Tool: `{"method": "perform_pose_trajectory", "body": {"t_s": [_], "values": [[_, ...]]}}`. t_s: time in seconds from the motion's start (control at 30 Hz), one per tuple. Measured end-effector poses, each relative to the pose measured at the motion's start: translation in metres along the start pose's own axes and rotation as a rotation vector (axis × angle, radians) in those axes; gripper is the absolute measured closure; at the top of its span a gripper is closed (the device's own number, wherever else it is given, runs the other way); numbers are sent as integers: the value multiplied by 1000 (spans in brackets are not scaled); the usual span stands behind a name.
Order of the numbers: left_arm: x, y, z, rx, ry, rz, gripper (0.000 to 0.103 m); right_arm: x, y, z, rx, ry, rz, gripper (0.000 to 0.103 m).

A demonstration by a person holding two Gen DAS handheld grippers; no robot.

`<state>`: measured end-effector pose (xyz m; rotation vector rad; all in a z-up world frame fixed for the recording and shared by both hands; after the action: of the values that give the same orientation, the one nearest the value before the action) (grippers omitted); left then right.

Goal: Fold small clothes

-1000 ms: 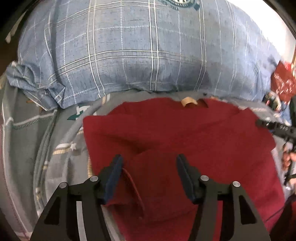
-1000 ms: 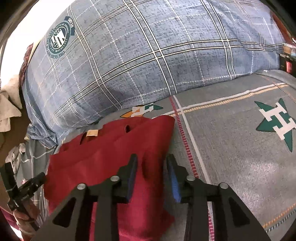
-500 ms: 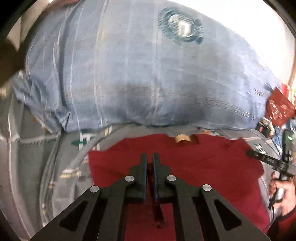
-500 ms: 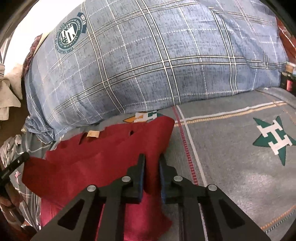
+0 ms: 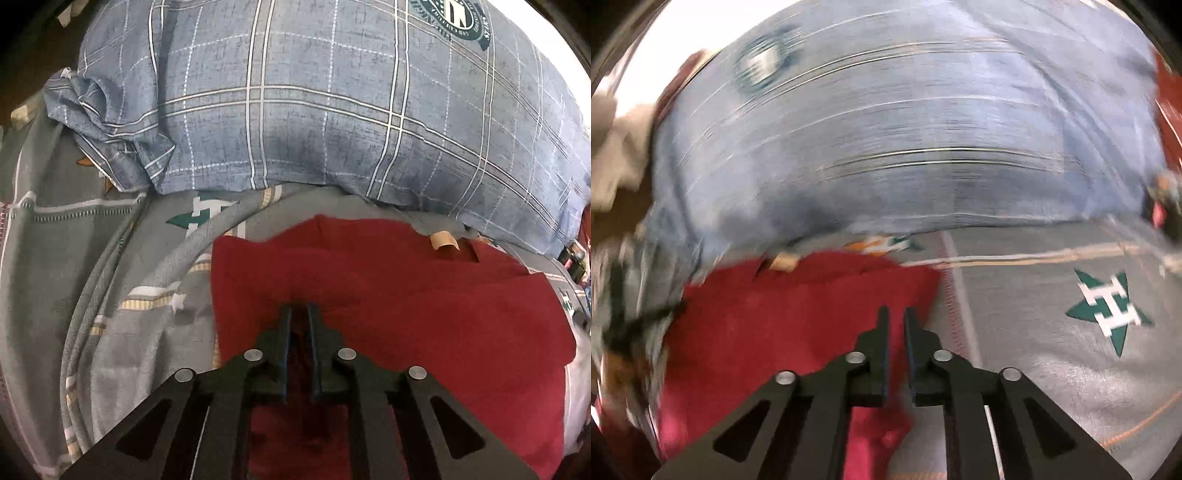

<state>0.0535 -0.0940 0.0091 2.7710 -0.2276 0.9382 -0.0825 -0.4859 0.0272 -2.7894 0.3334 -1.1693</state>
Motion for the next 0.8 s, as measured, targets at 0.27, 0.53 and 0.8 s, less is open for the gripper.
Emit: {"method": "perform_pose_trajectory", "body": {"t_s": [0.27, 0.53, 0.8], "values": [[-18, 4, -12, -33, -9, -23, 30, -27, 5, 26, -160, -157, -19, 79], [-40, 8, -64, -44, 1, 11, 30, -33, -2, -14, -97, -27, 65, 27], [-75, 7, -95, -6, -5, -4, 30, -44, -13, 15, -270, -113, -35, 55]]}}
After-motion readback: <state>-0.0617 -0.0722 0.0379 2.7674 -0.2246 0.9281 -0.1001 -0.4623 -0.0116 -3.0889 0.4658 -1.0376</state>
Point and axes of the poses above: each gripper's, at about its wrist camera, not at the fingertips, and z roughly the way its jaws point, y to its right, x to its top, the point moved 4 cm from there along z, roughly the way its jaws point
